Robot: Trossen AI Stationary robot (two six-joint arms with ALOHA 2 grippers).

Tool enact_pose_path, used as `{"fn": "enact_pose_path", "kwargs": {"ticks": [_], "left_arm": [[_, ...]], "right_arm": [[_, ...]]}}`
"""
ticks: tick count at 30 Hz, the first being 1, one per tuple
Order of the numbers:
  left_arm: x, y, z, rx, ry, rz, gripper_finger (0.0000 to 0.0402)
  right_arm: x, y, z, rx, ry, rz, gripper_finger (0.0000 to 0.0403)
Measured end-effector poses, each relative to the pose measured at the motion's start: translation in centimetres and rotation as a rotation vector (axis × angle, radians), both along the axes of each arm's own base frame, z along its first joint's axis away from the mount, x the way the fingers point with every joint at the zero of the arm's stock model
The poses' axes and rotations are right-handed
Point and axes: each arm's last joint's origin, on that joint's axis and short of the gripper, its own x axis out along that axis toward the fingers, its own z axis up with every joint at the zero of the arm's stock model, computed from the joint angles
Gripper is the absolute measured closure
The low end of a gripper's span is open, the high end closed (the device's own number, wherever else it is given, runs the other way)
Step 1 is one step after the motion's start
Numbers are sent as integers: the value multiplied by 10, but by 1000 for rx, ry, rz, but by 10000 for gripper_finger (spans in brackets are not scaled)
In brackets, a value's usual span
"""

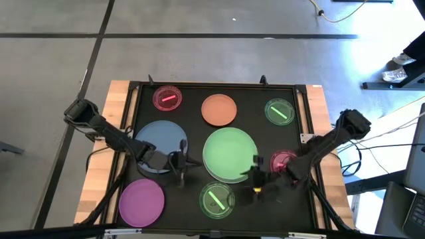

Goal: Stack plastic plates
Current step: Remove the green plate from the white plate

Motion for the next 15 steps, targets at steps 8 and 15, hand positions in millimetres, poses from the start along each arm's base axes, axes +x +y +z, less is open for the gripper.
{"fn": "enact_pose_path", "kwargs": {"ticks": [8,15], "left_arm": [[1,1,-1,-60,12,-56,370],[8,-1,-12,-114,47,-130,297]], "right_arm": [[-5,12,-13,-38,2,-20,270],[14,-2,-34,-59,89,-40,270]]}}
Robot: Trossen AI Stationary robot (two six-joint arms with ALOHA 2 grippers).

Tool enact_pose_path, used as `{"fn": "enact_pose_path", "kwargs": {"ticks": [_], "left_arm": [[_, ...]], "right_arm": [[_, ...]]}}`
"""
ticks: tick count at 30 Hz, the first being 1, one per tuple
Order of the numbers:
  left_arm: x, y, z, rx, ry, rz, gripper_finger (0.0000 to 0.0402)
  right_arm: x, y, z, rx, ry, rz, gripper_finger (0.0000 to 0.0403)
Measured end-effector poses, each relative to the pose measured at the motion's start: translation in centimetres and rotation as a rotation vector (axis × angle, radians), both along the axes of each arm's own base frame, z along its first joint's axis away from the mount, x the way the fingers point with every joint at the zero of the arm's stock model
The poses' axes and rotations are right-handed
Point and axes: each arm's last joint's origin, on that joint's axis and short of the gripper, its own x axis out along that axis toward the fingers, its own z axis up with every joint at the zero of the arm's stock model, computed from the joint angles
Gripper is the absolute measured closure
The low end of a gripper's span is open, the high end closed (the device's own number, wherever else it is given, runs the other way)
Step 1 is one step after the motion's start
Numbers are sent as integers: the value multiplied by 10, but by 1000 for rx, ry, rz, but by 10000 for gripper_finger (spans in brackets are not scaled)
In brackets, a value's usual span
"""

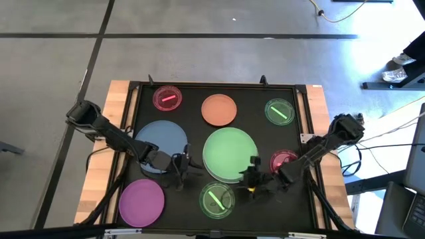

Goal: Stack plastic plates
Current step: Remove the green plate from the white plate

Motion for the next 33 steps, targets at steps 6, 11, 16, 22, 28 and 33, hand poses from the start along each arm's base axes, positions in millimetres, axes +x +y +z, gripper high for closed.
{"fn": "enact_pose_path", "kwargs": {"ticks": [6,11,16,22,28,33], "left_arm": [[11,3,-12,-11,-21,26,278],[15,6,-18,-19,9,-19,278],[15,7,-18,-29,9,-41,278],[15,6,-18,-32,6,-46,278],[15,6,-18,-75,17,-33,278],[15,6,-18,-73,17,-34,278]], "right_arm": [[13,-5,-19,-49,41,36,270],[18,-12,-25,-70,61,23,272],[18,-12,-28,-60,94,45,322],[14,-7,-22,-96,94,87,392],[-1,17,22,-73,115,82,399],[-18,47,66,54,162,82,400]]}}
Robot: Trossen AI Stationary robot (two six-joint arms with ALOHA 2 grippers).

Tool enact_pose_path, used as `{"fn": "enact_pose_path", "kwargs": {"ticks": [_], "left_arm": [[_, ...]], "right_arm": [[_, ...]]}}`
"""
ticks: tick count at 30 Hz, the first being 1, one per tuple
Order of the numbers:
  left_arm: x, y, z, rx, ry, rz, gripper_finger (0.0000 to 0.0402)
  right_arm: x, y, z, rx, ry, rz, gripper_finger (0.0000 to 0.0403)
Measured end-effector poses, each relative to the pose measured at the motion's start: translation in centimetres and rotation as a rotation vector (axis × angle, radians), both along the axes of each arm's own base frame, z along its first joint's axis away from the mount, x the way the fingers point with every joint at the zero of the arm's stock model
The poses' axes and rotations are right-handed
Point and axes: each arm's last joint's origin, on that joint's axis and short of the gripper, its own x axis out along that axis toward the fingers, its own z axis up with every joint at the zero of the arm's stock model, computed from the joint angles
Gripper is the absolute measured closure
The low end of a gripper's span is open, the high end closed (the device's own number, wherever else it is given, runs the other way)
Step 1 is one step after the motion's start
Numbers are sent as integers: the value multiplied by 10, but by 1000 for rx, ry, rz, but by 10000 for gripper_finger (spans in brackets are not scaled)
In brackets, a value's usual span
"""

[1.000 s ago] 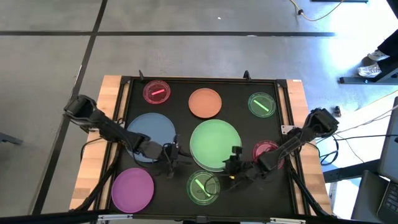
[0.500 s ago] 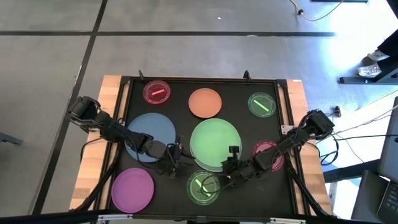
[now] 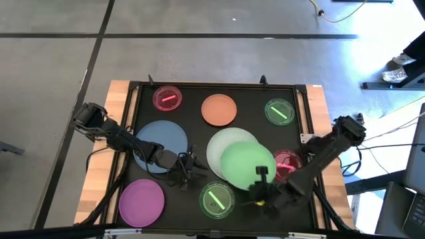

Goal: Stack plastic plates
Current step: Remove the green plate from the white plate

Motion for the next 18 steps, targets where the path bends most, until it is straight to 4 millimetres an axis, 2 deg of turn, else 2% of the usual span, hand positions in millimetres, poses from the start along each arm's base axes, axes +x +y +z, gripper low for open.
{"fn": "enact_pose_path", "kwargs": {"ticks": [4,7,14,18], "left_arm": [[0,0,0,-2,-2,0,278],[0,0,0,-3,-3,1,278],[0,-1,0,-3,-3,-1,278],[0,-1,0,-3,-3,-2,278]], "right_arm": [[-17,26,23,127,2,-2,399],[-34,45,32,239,1,-18,401],[-77,82,29,483,56,-152,402],[-91,97,14,504,81,-207,401]]}}
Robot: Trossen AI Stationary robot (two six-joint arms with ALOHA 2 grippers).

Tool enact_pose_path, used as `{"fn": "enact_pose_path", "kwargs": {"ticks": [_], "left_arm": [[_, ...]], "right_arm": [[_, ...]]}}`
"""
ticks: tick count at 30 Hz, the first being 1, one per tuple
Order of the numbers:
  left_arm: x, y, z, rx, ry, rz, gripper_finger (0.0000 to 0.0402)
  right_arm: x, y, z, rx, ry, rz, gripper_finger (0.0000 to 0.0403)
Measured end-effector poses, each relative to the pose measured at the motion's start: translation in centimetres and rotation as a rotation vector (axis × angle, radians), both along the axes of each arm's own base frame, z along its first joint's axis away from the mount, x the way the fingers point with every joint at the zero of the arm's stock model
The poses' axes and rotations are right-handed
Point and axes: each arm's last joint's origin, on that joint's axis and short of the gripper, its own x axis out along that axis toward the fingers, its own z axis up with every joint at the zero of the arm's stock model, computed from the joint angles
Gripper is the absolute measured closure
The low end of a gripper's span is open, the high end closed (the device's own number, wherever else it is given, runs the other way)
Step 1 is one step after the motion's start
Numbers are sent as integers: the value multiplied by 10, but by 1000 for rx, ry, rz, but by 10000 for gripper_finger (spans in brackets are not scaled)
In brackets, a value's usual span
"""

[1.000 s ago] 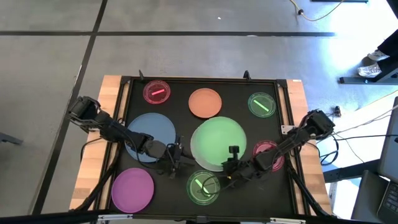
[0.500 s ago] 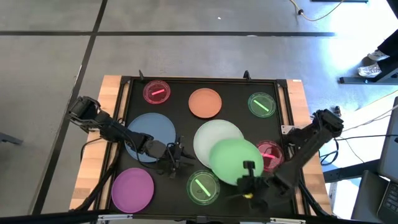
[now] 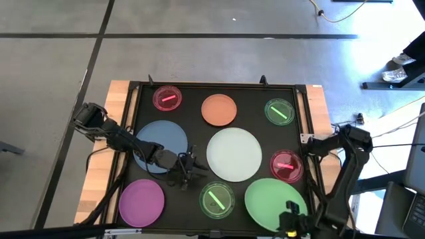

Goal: Stack plastic plates
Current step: Remove the green plate from the white plate

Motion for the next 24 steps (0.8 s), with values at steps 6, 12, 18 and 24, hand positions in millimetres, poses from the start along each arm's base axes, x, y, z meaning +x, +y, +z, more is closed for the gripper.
{"fn": "enact_pose_path", "kwargs": {"ticks": [6,12,18,24], "left_arm": [[0,0,0,0,0,0,278],[-2,-5,0,-4,1,-17,278],[-4,-10,0,-4,1,-34,278],[-5,-12,0,-9,10,-27,278]], "right_arm": [[5,10,-31,-81,39,-15,391],[9,17,-57,-122,81,-42,365],[11,20,-72,-131,121,-83,324],[26,11,-61,-109,200,-59,271]]}}
